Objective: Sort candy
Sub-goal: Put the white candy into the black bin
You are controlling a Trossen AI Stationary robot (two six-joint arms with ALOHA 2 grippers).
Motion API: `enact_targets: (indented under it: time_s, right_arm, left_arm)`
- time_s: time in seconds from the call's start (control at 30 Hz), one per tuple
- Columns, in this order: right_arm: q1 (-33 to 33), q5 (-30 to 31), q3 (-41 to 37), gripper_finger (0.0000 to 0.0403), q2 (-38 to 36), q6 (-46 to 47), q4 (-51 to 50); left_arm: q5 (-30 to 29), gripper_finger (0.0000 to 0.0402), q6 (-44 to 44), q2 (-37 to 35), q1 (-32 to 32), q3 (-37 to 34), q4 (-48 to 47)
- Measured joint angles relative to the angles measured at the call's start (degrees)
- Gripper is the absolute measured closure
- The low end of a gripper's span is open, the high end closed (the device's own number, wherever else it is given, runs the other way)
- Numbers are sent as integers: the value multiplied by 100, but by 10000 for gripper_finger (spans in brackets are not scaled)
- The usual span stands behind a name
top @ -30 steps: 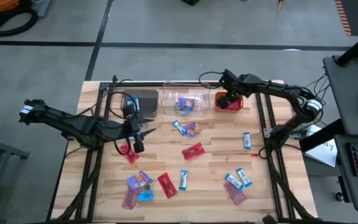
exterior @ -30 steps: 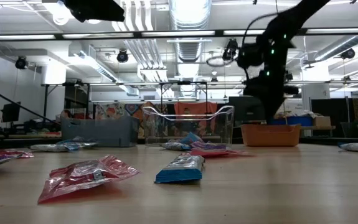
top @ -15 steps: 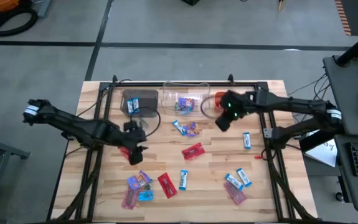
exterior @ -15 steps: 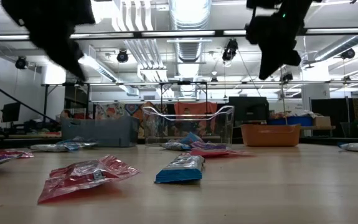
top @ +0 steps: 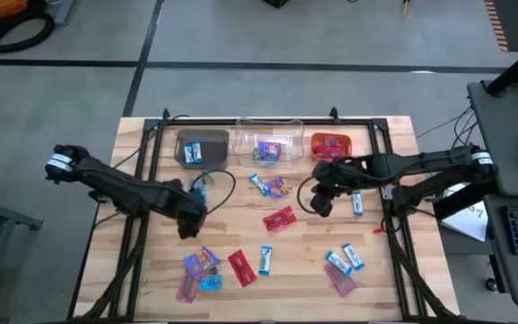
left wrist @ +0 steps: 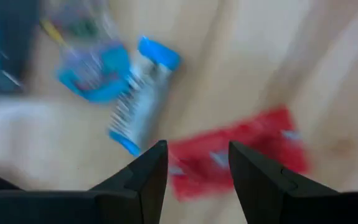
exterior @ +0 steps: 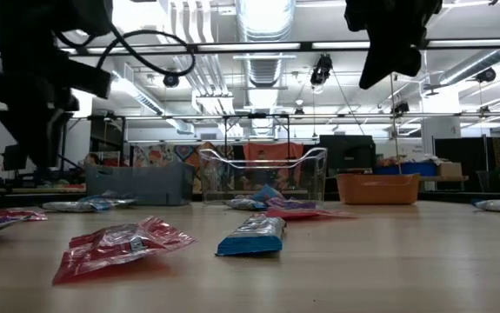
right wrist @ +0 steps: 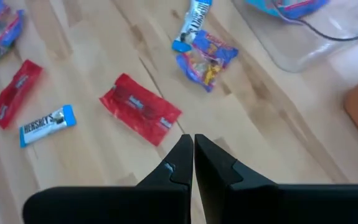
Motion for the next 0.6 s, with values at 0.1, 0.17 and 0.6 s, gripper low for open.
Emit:
enact_targets:
  time_s: [0.1,0.17,0.6]
  right_arm:
    - [53,-2,0,394,64,0,1]
    - [83,-2,0,394,99,-3,-14]
    - [181,-41,0,394,385,-226,-24]
  left_arm:
    - [-394,248,821,212,81,-9,113]
    - [-395,248,1185,304,250,-41,243]
    - [238,252,2604,155,1264,-350,1076]
